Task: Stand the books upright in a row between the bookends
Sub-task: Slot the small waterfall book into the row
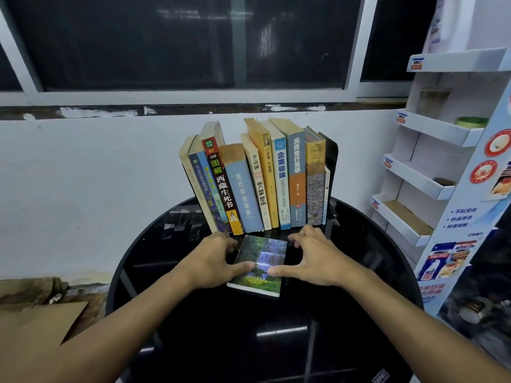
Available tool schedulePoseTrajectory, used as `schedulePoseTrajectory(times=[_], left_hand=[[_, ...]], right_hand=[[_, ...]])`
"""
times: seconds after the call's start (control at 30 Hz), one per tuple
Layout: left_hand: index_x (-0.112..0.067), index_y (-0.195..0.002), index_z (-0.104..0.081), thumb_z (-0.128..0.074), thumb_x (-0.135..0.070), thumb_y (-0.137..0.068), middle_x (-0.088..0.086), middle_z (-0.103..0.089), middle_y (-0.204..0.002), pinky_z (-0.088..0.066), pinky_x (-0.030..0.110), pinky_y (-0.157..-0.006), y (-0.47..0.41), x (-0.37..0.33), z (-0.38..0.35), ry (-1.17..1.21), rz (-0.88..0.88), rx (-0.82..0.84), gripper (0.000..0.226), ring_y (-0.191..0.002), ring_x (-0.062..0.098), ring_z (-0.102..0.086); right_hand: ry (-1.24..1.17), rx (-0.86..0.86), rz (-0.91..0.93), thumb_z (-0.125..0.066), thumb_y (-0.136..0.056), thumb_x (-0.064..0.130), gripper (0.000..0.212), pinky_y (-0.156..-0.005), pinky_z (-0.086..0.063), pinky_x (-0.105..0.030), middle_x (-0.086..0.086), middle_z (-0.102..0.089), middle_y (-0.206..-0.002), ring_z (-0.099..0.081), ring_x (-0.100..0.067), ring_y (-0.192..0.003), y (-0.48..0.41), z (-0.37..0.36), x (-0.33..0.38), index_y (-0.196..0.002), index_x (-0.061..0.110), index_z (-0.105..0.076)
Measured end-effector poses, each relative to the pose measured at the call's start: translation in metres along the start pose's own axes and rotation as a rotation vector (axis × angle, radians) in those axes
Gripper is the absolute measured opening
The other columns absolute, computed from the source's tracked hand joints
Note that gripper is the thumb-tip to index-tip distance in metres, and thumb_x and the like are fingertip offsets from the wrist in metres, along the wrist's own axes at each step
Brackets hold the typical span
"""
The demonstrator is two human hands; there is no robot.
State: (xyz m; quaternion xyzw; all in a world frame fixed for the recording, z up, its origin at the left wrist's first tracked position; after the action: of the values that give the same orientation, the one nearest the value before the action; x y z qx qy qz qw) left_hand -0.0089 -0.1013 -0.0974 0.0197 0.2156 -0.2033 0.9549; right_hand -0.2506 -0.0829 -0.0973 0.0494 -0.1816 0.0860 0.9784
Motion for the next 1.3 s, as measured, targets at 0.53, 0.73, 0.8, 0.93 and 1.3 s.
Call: schedulePoseTrajectory(times=[0.53, 0.73, 0.8, 0.93, 1.3], left_hand=[[-0.018, -0.124, -0.065, -0.073, -0.063, -0.077, -0.004, -0.055, -0.106, -0.049, 0.019, -0.073, 0.0, 0.0, -0.012, 0.067, 0.031, -0.044, 0.065, -0.088, 0.009, -0.055], [-0.012, -0.128, -0.06, -0.078, -0.05, -0.079, -0.003, -0.058, -0.106, -0.054, 0.019, -0.073, 0.002, -0.008, -0.006, 0.183, 0.053, -0.131, 0.065, -0.089, 0.013, -0.062], [-0.014, -0.133, -0.057, -0.08, -0.051, -0.077, -0.003, -0.057, -0.111, -0.054, 0.018, -0.075, 0.002, -0.009, -0.003, 0.221, 0.05, -0.17, 0.07, -0.087, 0.011, -0.063], [-0.019, -0.13, -0.06, -0.084, -0.044, -0.076, -0.002, -0.057, -0.114, -0.056, 0.021, -0.079, 0.002, -0.016, 0.001, 0.28, 0.018, -0.238, 0.064, -0.086, 0.01, -0.063], [-0.019, -0.14, -0.053, -0.083, -0.038, -0.079, -0.006, -0.054, -0.115, -0.05, 0.008, -0.072, -0.024, -0.059, 0.018, 0.348, -0.117, -0.306, 0.07, -0.09, 0.007, -0.064]], right_hand=[[-0.212, 0.036, -0.038, -0.084, -0.056, 0.069, 0.107, -0.098, -0.046, -0.029, 0.005, -0.043, -0.129, -0.048, -0.01, -0.114, -0.001, -0.009, 0.008, -0.139, 0.019, -0.039], [-0.427, -0.096, -0.032, -0.095, -0.058, 0.04, 0.11, -0.081, -0.057, -0.028, 0.001, -0.06, -0.102, -0.066, -0.009, -0.082, 0.002, -0.004, 0.02, -0.144, 0.017, -0.029], [-0.497, -0.197, -0.024, -0.094, -0.065, 0.031, 0.099, -0.082, -0.057, -0.027, -0.004, -0.065, -0.092, -0.067, -0.012, -0.077, 0.002, -0.001, 0.022, -0.143, 0.016, -0.034], [-0.639, -0.328, 0.003, -0.089, -0.074, 0.023, 0.079, -0.079, -0.059, -0.032, -0.005, -0.061, -0.082, -0.064, -0.011, -0.064, 0.003, 0.007, 0.024, -0.138, 0.015, -0.043], [-0.584, -0.642, 0.032, -0.08, -0.086, 0.028, 0.028, -0.063, -0.062, -0.044, 0.002, -0.06, -0.072, -0.068, -0.02, -0.066, 0.021, 0.047, 0.027, -0.104, 0.022, -0.058]])
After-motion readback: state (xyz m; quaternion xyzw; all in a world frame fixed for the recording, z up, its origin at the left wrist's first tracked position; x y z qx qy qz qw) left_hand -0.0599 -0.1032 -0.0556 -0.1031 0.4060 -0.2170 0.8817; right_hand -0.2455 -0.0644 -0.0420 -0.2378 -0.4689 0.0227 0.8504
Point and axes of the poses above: each hand's wrist, its own y-axis away from the middle knuckle, its own z-axis out of the back of the hand, x = y × z, the point moved 1 cm from there along -y, towards the middle knuckle
